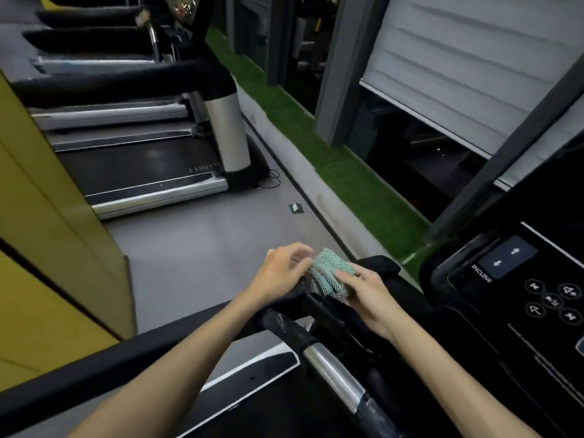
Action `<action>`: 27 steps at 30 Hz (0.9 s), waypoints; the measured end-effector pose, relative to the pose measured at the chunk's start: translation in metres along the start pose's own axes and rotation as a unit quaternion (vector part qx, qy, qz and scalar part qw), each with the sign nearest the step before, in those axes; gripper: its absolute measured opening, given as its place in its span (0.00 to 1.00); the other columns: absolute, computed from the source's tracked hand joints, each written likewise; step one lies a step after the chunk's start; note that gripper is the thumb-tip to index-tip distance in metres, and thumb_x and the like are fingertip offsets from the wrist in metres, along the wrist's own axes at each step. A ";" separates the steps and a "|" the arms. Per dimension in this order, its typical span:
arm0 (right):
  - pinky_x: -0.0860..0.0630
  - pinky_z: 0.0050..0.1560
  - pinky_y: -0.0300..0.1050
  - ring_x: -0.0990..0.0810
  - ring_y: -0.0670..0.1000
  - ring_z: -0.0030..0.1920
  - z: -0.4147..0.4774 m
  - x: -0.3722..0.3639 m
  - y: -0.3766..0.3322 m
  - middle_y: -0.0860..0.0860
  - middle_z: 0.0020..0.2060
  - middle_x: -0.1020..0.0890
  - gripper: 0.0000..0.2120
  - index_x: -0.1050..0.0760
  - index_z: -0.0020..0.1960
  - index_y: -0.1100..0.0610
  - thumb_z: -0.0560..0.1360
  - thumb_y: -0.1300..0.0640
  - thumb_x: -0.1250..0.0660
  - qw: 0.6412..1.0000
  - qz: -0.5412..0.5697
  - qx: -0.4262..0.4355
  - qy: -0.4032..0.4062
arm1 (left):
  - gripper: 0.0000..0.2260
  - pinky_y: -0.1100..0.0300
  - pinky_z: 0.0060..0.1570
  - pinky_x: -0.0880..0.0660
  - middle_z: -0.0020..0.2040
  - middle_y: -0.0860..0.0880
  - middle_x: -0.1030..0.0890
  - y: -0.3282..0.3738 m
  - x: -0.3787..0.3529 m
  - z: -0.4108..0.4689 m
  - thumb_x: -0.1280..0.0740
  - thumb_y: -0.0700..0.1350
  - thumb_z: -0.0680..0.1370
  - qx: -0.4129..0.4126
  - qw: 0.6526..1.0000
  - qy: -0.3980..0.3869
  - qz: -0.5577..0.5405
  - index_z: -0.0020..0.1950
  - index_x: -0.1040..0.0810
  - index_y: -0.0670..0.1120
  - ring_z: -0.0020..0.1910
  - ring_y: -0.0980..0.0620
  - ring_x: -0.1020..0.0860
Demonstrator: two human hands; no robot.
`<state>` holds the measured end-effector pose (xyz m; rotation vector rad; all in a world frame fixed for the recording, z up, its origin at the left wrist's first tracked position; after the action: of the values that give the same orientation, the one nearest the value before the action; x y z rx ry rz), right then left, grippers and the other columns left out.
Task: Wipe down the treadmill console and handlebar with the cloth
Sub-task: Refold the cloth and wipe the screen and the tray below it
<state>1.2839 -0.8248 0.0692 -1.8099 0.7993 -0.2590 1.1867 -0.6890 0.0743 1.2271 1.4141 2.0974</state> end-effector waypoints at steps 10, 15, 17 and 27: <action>0.28 0.55 0.41 0.21 0.55 0.54 0.040 0.061 0.001 0.53 0.52 0.19 0.14 0.25 0.62 0.59 0.77 0.63 0.36 0.876 -0.377 0.131 0.269 | 0.24 0.50 0.68 0.30 0.66 0.40 0.25 -0.092 -0.010 -0.055 0.48 0.51 0.82 -0.055 0.949 -0.017 0.310 0.68 0.27 0.37 0.65 0.42 0.25; 0.29 0.62 0.56 0.28 0.62 0.63 0.076 0.078 0.000 0.61 0.63 0.27 0.24 0.30 0.65 0.64 0.70 0.75 0.42 0.709 -0.652 0.182 0.197 | 0.26 0.55 0.69 0.39 0.67 0.44 0.23 -0.109 -0.023 -0.072 0.52 0.53 0.84 -0.089 0.913 -0.046 0.395 0.72 0.29 0.39 0.66 0.46 0.24; 0.30 0.61 0.56 0.30 0.63 0.63 0.084 0.081 0.009 0.61 0.61 0.28 0.24 0.31 0.65 0.64 0.70 0.74 0.42 0.705 -0.679 0.139 0.151 | 0.25 0.55 0.70 0.35 0.67 0.45 0.23 -0.112 -0.023 -0.071 0.50 0.53 0.83 -0.100 0.907 -0.043 0.407 0.72 0.29 0.40 0.66 0.47 0.24; 0.52 0.72 0.40 0.49 0.54 0.77 0.096 0.109 0.021 0.58 0.77 0.45 0.25 0.48 0.77 0.61 0.83 0.61 0.47 0.757 -0.642 0.079 0.091 | 0.26 0.53 0.68 0.29 0.70 0.45 0.26 -0.117 -0.024 -0.069 0.48 0.54 0.82 -0.104 0.907 -0.032 0.407 0.73 0.30 0.40 0.69 0.49 0.26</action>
<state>1.4082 -0.8249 -0.0090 -1.9004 -0.4969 -1.3514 1.1242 -0.6930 -0.0482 1.9973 0.6451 2.5754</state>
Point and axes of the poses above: each hand's wrist, its own z-axis towards the middle knuckle, its own x-axis out of the back of the hand, y = z × x, the point moved 7 cm from there along z, towards the middle knuckle
